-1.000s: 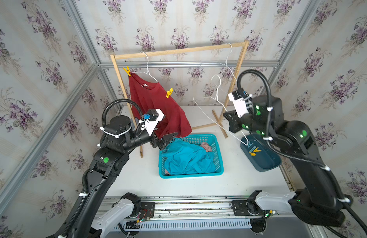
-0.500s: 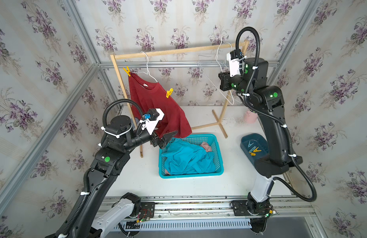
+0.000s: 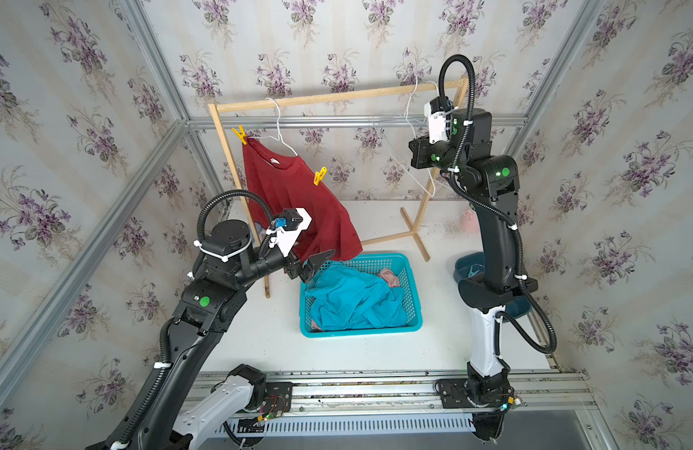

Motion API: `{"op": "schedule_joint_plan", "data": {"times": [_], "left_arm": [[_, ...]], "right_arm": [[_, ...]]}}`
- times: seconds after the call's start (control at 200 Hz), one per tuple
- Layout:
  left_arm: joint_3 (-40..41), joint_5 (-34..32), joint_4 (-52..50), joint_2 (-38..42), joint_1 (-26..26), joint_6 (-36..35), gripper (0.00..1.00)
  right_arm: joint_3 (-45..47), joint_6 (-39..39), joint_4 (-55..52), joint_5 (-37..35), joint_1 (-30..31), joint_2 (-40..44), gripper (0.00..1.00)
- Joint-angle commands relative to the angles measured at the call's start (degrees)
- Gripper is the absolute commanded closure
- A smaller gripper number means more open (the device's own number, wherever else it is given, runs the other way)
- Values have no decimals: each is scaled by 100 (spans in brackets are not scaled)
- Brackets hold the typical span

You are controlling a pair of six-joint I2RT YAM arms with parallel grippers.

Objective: Remove the clothespins securing t-shirts to the hanger
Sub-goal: Place the hanger on the clothes rail, then pick up the hanger from the clothes rail.

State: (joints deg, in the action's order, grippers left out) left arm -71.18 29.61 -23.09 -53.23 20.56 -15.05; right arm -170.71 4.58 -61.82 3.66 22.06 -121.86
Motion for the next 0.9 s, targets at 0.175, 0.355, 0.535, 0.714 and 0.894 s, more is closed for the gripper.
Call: {"op": "schedule_joint_plan", "data": {"times": [0.175,0.355,0.535,0.714,0.894], "left_arm": [[-13,-31,136,-13,-2,-41,1],[-50,-224,133,88,-8,-25,1],[-8,-1124,129,323,-8,116,1],[-16,-2873,-25,320,-180,783,1],[-67,-2637,-310,118,-831,1568,1]], "right_arm": [[-33,88,-322,56,-4,111,55],[-34,122,-273,29,-2,352,38],[-35,-44,-319,-130,227,544,34],[-37,-386,-391,-912,1003,652,33],[-38,-449,-613,-1566,1422,900,33]]}}
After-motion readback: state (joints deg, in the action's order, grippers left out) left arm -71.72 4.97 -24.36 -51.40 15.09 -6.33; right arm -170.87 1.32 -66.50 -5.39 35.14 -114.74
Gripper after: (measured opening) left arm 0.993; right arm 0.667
